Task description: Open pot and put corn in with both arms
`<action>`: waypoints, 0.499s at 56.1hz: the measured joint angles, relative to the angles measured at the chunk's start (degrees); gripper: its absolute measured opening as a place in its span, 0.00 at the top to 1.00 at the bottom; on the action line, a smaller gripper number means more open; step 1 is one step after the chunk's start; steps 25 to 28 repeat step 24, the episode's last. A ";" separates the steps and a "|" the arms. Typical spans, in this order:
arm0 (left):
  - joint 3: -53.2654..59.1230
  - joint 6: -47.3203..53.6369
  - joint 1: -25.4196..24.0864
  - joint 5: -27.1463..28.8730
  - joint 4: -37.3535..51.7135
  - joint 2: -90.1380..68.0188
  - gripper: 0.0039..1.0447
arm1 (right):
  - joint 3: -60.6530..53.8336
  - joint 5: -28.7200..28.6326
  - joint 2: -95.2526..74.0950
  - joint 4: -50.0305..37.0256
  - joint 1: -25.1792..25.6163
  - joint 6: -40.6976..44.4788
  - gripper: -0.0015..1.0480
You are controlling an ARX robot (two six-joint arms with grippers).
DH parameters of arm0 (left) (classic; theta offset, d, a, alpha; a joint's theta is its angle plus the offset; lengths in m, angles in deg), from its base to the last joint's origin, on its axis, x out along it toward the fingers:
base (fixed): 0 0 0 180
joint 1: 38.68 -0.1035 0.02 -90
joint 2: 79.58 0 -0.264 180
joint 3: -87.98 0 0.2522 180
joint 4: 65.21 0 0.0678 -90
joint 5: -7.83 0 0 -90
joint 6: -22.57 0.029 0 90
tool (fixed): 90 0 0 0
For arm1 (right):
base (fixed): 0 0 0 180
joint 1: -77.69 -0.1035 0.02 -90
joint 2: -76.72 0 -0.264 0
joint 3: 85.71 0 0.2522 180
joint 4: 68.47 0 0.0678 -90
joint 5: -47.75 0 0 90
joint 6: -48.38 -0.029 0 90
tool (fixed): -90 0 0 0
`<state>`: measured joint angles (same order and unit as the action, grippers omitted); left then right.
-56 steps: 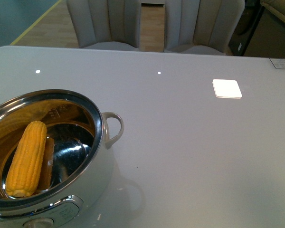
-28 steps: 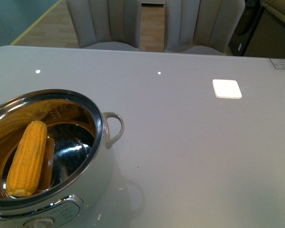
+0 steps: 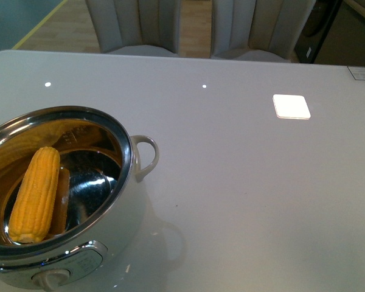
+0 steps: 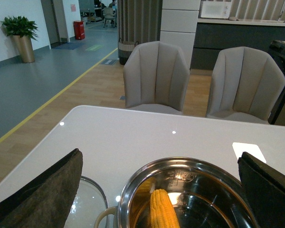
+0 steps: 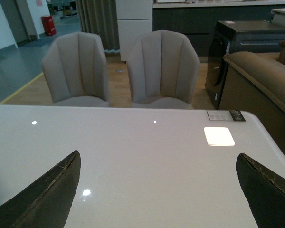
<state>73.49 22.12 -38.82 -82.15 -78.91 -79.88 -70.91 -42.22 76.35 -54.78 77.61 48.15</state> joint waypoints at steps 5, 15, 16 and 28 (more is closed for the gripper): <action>0.00 0.00 0.00 0.02 0.00 0.00 0.06 | 0.00 0.00 0.00 0.00 0.00 0.00 0.08; 0.00 0.00 0.00 0.02 0.00 0.00 0.06 | 0.00 0.00 0.00 0.00 0.00 0.02 0.08; 0.00 0.00 0.00 0.02 0.00 0.00 0.06 | 0.00 0.00 0.00 0.00 0.00 0.00 0.08; 0.00 0.00 0.00 0.00 0.00 0.00 0.06 | 0.00 -0.02 0.00 0.00 0.00 0.00 0.08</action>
